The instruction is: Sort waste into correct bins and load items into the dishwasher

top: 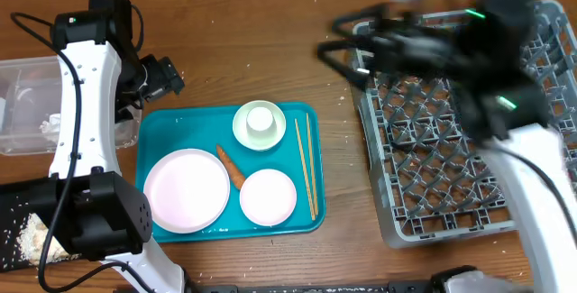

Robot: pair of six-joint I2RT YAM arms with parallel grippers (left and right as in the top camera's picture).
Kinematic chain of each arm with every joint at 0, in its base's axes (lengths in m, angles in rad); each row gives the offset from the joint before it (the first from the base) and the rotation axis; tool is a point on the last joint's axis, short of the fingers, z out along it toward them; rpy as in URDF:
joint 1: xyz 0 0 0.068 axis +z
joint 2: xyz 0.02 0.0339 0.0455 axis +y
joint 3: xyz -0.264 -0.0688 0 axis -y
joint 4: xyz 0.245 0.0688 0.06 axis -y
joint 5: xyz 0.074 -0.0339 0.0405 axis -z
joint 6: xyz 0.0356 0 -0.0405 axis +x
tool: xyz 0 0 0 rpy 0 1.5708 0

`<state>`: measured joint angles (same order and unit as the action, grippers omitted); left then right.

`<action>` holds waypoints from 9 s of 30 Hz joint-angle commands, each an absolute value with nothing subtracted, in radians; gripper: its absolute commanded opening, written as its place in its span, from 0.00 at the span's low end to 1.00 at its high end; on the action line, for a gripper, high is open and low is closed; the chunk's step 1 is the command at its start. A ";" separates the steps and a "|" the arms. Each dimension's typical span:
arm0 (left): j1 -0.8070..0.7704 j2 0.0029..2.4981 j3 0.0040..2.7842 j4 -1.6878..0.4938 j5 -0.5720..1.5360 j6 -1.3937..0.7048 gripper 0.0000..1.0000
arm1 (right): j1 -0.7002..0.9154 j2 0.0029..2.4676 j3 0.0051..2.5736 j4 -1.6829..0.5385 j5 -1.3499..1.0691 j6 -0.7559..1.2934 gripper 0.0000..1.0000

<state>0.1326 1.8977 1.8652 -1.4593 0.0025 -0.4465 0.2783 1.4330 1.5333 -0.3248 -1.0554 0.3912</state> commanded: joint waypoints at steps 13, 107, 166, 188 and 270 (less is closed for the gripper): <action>0.133 1.902 1.885 -1.470 -0.105 -0.459 1.00 | 0.464 1.868 1.577 -0.519 -1.062 0.265 1.00; 0.471 1.902 1.885 -1.510 -0.131 -0.606 1.00 | -0.101 2.096 2.200 -1.507 0.131 0.315 0.63; 0.471 1.902 1.885 -1.484 -0.131 -0.606 1.00 | 0.833 2.480 2.251 -1.237 -0.109 0.265 0.04; 0.471 1.902 1.885 -1.493 -0.131 -0.606 1.00 | 0.064 2.182 2.701 -1.694 -0.539 0.274 0.04; 0.471 1.902 1.885 -1.466 -0.131 -0.606 1.00 | 0.265 1.860 1.721 -1.452 0.185 0.579 0.57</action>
